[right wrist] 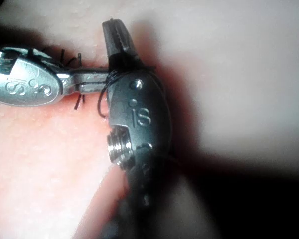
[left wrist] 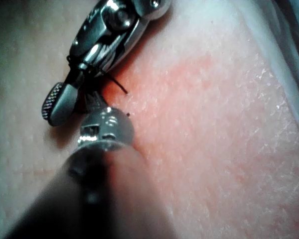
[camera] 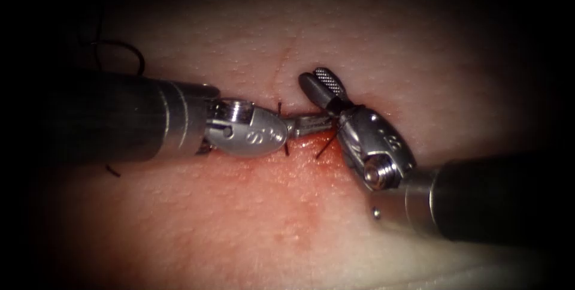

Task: Wound Closure
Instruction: Grab the suture tail with the right jaws, then pull the right needle holder down and the left needle holder up to tension.

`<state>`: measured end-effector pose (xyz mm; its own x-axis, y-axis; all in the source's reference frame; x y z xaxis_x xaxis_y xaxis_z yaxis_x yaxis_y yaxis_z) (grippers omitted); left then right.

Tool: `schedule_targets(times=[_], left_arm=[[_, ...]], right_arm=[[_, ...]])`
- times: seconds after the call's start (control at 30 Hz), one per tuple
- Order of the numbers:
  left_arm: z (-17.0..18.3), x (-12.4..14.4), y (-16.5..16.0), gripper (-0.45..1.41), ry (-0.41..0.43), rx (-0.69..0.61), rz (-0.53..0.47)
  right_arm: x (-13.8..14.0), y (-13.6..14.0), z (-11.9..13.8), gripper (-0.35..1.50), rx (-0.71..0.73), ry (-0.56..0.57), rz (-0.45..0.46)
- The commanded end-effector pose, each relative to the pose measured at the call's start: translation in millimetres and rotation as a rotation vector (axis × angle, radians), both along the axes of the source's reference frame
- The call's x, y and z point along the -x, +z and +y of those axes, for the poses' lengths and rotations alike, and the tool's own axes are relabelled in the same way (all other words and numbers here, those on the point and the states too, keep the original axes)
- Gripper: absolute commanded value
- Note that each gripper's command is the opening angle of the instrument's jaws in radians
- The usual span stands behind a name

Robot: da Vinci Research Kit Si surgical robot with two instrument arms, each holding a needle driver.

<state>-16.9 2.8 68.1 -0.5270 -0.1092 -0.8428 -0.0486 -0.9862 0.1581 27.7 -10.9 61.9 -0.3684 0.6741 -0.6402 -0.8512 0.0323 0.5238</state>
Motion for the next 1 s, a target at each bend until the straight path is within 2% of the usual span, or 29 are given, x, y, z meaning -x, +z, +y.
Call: schedule_targets(times=[0.03,0.4,0.63,0.77,1.0], left_arm=[[0.2,0.4,0.6,-0.45,0.001,0.001,-0.001],[2.8,-2.2,-1.2,-0.45,-0.018,-0.024,0.010],[3.1,-2.0,-1.7,-0.45,-0.026,-0.028,0.012],[4.1,-2.0,-1.7,-0.45,-0.037,-0.033,0.019],[9.7,-1.6,-1.4,-0.45,-0.072,-0.068,0.041]], right_arm=[[-0.5,0.4,-0.5,-0.35,-0.004,-0.002,0.000],[-0.2,-1.3,-2.8,-0.35,0.043,-0.020,-0.038],[-0.2,-1.3,-2.8,-0.35,0.052,-0.020,-0.048],[-0.4,-1.7,-3.8,-0.35,0.059,-0.023,-0.043],[-0.9,-3.8,-6.7,-0.35,0.058,-0.031,-0.049]])
